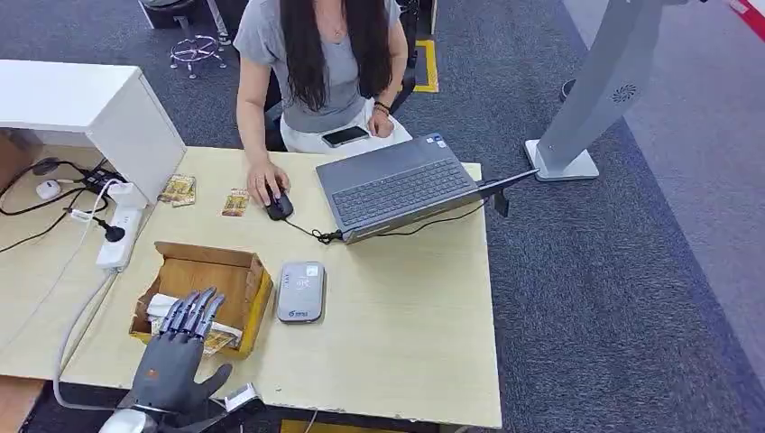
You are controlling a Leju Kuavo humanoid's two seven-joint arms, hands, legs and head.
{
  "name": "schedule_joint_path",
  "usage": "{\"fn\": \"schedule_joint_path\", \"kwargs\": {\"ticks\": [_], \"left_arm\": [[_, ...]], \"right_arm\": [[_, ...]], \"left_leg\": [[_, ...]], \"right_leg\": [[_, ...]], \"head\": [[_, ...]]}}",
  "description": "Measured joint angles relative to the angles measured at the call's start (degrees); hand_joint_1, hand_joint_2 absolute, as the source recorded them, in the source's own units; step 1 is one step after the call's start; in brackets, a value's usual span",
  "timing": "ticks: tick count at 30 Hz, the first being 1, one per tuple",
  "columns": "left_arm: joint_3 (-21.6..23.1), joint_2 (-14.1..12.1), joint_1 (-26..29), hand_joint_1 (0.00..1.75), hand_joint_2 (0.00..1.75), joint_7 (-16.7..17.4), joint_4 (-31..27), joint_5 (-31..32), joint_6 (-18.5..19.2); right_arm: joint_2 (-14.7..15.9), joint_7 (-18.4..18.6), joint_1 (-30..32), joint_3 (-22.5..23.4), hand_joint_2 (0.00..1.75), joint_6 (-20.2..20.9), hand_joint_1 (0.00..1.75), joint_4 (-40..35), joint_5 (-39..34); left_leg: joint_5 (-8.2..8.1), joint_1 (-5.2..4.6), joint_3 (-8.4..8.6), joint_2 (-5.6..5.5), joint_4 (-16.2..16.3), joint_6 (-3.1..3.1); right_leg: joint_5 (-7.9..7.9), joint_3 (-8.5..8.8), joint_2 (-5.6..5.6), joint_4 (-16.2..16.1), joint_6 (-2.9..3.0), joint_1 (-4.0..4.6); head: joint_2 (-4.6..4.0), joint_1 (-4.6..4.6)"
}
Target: Pass the card to the sensor for recognition and then transmit it.
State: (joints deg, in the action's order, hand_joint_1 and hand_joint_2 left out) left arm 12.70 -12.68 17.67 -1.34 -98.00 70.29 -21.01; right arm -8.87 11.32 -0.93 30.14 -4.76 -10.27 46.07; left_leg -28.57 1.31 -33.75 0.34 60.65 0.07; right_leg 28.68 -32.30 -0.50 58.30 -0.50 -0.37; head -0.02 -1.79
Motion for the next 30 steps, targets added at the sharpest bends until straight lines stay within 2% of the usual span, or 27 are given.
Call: {"fn": "schedule_joint_path", "kwargs": {"ticks": [3, 19, 26, 30], "left_arm": [[0.44, -0.83, 0.07, 0.0, 1.75, 1.36, -0.33, -0.26, 0.66], [1.64, -1.88, 0.17, 0.0, 1.75, 1.36, -0.96, -0.26, 0.7], [2.23, -3.67, 0.8, 0.0, 1.75, 7.88, -1.42, 0.2, 4.86], [2.21, -4.24, 1.09, 0.0, 1.75, 9.65, -1.62, 0.33, 5.97]], "right_arm": [[-0.02, 0.0, 0.0, 0.15, 0.0, 0.0, 0.0, 0.0, 0.13], [-0.09, 0.0, 0.0, 0.85, 0.0, 0.0, 0.0, -0.07, 0.13], [-0.13, 0.0, 0.0, 1.4, 0.0, 0.04, 0.0, -0.07, 0.53], [-0.15, 0.0, 0.0, 1.6, 0.0, 0.04, 0.0, -0.09, 0.85]], "left_leg": [[0.0, 0.0, 0.0, 0.0, 0.0, 0.0], [0.0, 0.0, 0.0, 0.0, 0.0, 0.0], [0.0, 0.0, 0.0, 0.0, 0.0, 0.0], [0.0, 0.01, -0.01, 0.0, 0.0, 0.0]], "right_leg": [[0.0, -0.01, 0.01, 0.0, 0.0, 0.0], [0.0, 0.0, 0.0, 0.0, 0.0, 0.0], [0.01, -0.01, 0.0, 0.0, 0.01, 0.01], [0.01, -0.01, 0.0, 0.01, 0.01, 0.0]], "head": [[0.0, 0.04], [0.0, 0.07], [0.0, 0.11], [0.0, 0.17]]}}
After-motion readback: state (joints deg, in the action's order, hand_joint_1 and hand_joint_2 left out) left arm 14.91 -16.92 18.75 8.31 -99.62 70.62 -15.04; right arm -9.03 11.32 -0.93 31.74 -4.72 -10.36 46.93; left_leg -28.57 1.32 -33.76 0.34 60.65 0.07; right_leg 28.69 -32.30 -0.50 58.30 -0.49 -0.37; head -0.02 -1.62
